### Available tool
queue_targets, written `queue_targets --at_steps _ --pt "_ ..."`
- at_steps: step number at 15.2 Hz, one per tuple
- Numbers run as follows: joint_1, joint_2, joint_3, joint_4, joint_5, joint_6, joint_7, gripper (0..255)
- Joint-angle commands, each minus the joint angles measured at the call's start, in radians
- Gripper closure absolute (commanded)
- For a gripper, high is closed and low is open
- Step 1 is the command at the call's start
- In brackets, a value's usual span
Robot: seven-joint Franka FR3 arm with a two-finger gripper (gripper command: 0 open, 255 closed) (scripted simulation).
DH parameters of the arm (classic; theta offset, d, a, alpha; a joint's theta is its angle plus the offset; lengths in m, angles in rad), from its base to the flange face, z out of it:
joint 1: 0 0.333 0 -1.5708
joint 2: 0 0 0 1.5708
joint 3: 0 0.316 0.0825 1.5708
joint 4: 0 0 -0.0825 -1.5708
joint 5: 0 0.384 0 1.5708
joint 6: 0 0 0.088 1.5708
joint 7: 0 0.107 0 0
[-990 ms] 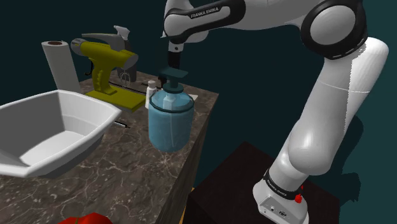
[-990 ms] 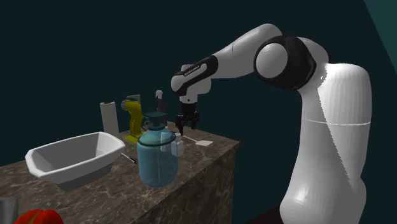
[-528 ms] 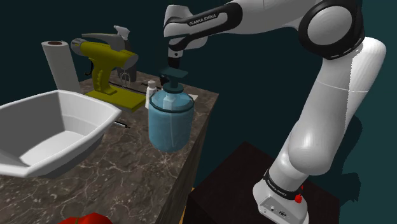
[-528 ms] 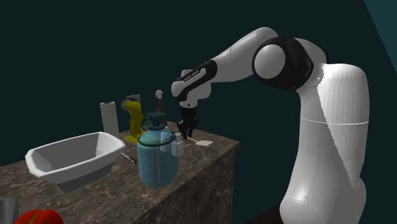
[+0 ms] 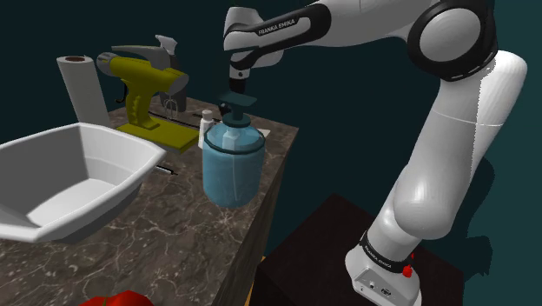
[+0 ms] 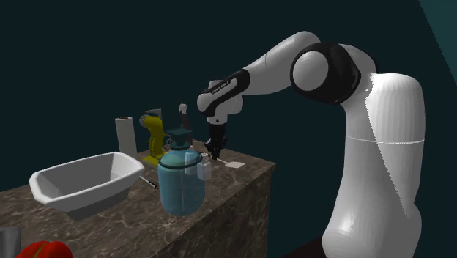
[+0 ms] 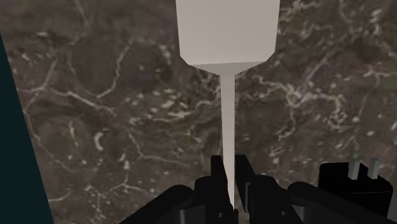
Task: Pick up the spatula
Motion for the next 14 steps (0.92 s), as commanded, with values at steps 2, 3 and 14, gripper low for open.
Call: queue_targets --at_steps 2,3,14 --pt "0.000 -0.007 0.000 0.018 0.000 -0.025 0.000 255" --pt "0.000 -0.010 0.000 0.028 0.000 -0.038 0.000 255" --pt "0.000 -0.032 0.000 0.149 0.000 -0.181 0.002 255"
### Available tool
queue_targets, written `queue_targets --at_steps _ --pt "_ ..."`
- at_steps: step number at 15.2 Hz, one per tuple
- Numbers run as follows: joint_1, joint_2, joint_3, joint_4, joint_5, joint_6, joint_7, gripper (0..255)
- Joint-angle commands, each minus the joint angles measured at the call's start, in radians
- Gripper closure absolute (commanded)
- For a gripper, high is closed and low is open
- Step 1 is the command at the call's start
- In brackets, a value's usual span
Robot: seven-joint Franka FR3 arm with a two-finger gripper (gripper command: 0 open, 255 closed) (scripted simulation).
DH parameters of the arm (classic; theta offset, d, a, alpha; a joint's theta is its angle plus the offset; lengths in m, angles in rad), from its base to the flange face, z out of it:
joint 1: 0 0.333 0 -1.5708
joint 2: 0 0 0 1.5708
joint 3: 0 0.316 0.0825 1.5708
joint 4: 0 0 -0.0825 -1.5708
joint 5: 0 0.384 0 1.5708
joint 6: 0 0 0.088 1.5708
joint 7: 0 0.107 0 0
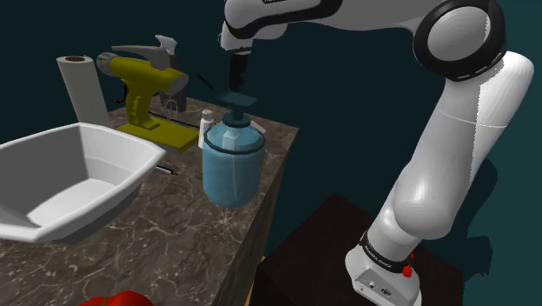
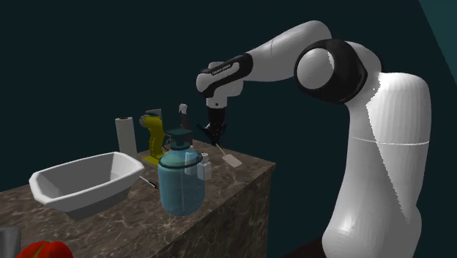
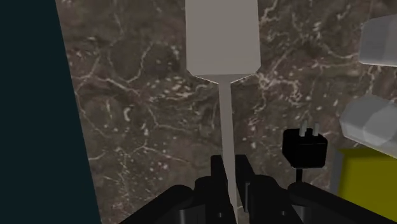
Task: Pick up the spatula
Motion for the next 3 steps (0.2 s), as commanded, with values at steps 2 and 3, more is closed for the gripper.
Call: queue_targets --at_steps 2,3 --pt "-0.001 -0.003 -0.001 0.024 0.000 -0.027 -0.002 255" --pt "-0.001 -0.003 -0.001 0.024 0.000 -0.027 -0.002 255"
